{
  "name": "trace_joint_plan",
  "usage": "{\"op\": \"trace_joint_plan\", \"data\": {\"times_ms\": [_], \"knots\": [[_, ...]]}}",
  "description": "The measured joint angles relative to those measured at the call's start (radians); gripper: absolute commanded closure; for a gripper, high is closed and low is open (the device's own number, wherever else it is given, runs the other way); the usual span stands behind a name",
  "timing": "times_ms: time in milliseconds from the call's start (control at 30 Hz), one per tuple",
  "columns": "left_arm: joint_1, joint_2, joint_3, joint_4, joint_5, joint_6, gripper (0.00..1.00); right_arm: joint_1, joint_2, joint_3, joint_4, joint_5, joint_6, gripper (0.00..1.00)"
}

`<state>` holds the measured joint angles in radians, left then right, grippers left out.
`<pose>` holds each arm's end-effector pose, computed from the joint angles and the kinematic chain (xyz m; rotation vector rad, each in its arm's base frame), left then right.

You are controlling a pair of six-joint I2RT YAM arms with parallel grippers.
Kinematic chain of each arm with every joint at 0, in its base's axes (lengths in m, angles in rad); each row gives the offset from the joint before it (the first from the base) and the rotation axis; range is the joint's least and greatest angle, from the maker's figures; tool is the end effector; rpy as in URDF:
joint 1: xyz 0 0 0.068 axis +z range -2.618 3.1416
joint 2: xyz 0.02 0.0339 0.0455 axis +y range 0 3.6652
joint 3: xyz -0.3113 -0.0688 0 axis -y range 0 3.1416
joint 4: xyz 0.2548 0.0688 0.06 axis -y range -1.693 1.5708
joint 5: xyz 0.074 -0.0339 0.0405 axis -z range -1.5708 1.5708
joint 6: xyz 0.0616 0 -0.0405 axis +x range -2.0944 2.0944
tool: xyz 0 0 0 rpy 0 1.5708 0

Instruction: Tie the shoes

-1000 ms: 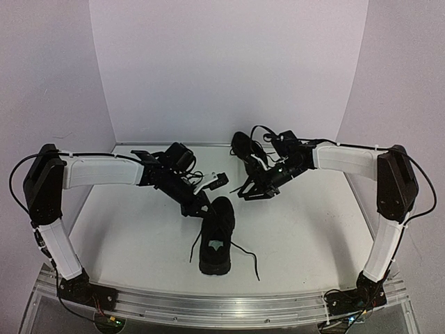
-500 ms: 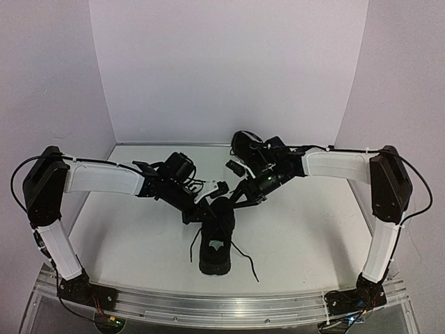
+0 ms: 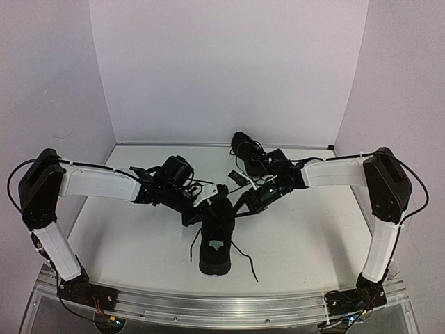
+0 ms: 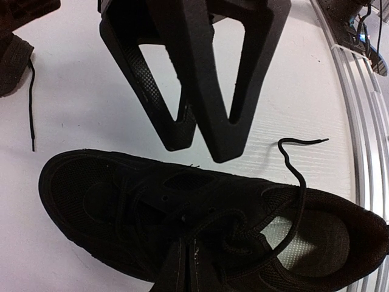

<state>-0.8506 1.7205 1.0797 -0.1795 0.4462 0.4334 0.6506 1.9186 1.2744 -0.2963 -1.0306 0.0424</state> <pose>0.2405 -0.3144 0.2223 1.6090 1.7938 -0.7285 0.3087 0.3014 0.2157 -1.1668 2.2051 1.5784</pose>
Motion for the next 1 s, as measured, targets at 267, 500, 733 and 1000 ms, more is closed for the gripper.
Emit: {"op": "trace_joint_plan", "data": {"times_ms": [267,500,733,1000], "knots": [[-0.005,-0.042,-0.003,0.005,-0.030,0.040,1.00,0.000,0.000,-0.012,0.090,-0.006,0.027,0.68],[-0.022,-0.043,-0.003,0.005,-0.057,0.047,1.00,0.002,0.002,-0.012,0.117,-0.011,0.034,0.68],[-0.036,-0.043,-0.002,0.006,-0.080,0.052,1.00,0.026,0.007,-0.012,0.126,-0.015,0.034,0.69],[-0.042,-0.043,-0.002,0.007,-0.086,0.062,1.00,0.047,0.019,-0.005,0.131,-0.015,0.038,0.69]]}}
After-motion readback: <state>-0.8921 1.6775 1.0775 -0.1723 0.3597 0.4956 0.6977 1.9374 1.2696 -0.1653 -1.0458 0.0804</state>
